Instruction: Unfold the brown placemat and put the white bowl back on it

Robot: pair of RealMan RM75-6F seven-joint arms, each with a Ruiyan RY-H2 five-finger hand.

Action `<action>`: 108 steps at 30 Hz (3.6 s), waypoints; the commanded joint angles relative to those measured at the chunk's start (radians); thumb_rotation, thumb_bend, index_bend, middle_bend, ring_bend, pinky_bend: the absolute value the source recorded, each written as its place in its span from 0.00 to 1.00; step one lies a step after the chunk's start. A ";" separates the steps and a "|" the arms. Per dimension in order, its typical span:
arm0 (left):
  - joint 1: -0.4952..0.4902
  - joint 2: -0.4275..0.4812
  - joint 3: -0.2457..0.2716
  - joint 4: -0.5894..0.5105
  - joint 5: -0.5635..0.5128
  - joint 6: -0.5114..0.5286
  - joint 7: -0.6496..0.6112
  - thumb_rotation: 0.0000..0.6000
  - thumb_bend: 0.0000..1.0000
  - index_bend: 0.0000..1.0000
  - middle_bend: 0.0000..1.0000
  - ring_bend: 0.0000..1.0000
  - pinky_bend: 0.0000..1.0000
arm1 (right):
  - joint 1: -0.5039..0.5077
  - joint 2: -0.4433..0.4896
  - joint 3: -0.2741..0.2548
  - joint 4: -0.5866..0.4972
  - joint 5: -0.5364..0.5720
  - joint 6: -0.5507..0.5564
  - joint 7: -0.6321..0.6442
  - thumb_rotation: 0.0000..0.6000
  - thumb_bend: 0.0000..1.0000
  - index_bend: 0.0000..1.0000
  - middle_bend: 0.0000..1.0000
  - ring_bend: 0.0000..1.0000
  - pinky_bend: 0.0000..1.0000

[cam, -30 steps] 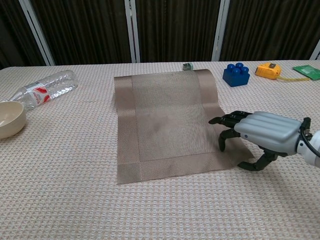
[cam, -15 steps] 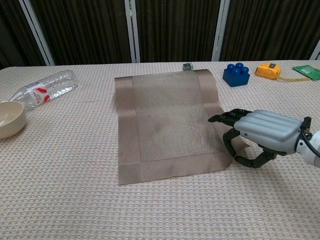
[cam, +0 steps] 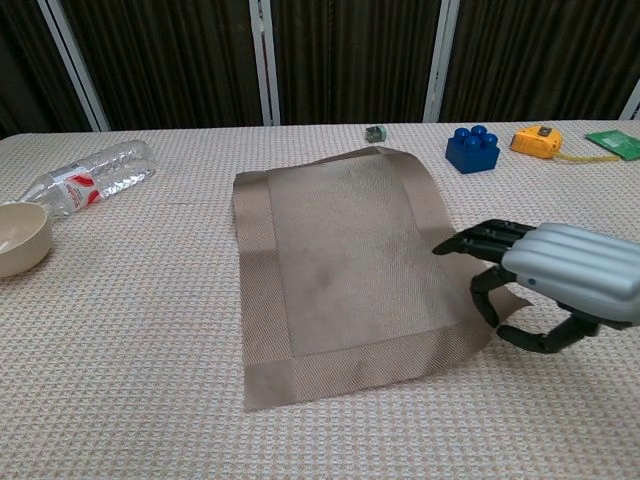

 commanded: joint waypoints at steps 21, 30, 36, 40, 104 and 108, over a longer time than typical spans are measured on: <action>-0.007 -0.013 0.000 0.010 -0.011 -0.023 0.022 1.00 0.04 0.00 0.00 0.00 0.00 | 0.025 0.191 -0.074 0.427 -0.141 0.097 0.021 1.00 0.39 0.66 0.06 0.00 0.00; -0.010 -0.019 -0.004 0.019 -0.032 -0.033 0.028 1.00 0.04 0.00 0.00 0.00 0.00 | 0.146 0.054 -0.067 0.726 -0.181 0.055 0.032 1.00 0.39 0.66 0.06 0.00 0.00; -0.013 -0.021 -0.002 0.023 -0.034 -0.044 0.027 1.00 0.04 0.00 0.00 0.00 0.00 | 0.171 -0.013 -0.046 0.843 -0.153 0.042 0.022 1.00 0.03 0.12 0.00 0.00 0.00; -0.013 -0.020 0.002 0.023 -0.026 -0.046 0.023 1.00 0.04 0.00 0.00 0.00 0.00 | 0.150 -0.038 0.005 0.863 -0.092 0.083 0.000 1.00 0.00 0.00 0.00 0.00 0.00; -0.597 -0.807 -0.042 0.778 0.152 -0.512 -0.004 1.00 0.18 0.30 0.00 0.00 0.00 | -0.333 0.387 0.173 -0.609 0.411 0.274 -0.160 1.00 0.00 0.00 0.00 0.00 0.00; -0.614 -0.839 -0.041 0.830 0.168 -0.505 -0.039 1.00 0.21 0.32 0.00 0.00 0.00 | -0.336 0.385 0.179 -0.604 0.408 0.275 -0.161 1.00 0.00 0.00 0.00 0.00 0.00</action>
